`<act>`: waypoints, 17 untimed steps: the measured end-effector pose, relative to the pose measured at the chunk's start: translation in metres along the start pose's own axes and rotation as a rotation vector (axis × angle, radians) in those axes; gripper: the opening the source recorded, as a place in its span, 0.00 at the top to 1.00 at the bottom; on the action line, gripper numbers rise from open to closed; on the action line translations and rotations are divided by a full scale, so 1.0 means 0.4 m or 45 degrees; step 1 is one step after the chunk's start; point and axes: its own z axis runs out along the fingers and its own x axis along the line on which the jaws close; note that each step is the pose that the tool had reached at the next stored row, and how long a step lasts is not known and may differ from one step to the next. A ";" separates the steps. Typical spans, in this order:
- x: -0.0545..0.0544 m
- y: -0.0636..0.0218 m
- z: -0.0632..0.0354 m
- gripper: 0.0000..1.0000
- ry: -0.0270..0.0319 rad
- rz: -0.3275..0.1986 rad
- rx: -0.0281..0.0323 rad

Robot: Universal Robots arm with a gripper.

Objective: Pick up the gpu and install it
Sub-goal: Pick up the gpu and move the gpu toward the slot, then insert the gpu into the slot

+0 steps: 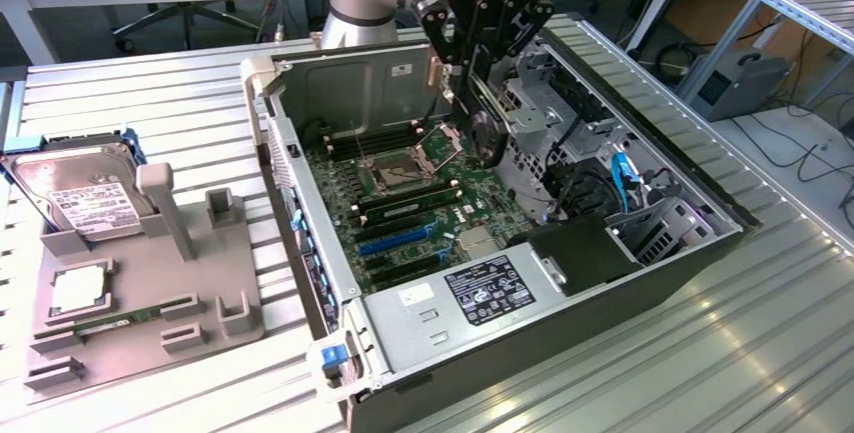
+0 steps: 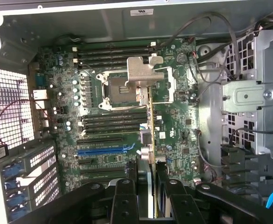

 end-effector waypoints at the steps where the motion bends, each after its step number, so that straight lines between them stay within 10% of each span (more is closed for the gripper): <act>1: -0.001 0.000 0.001 0.73 0.0000 0.000 0.0000; 17: -0.012 0.001 0.006 0.73 -0.0001 0.000 0.0015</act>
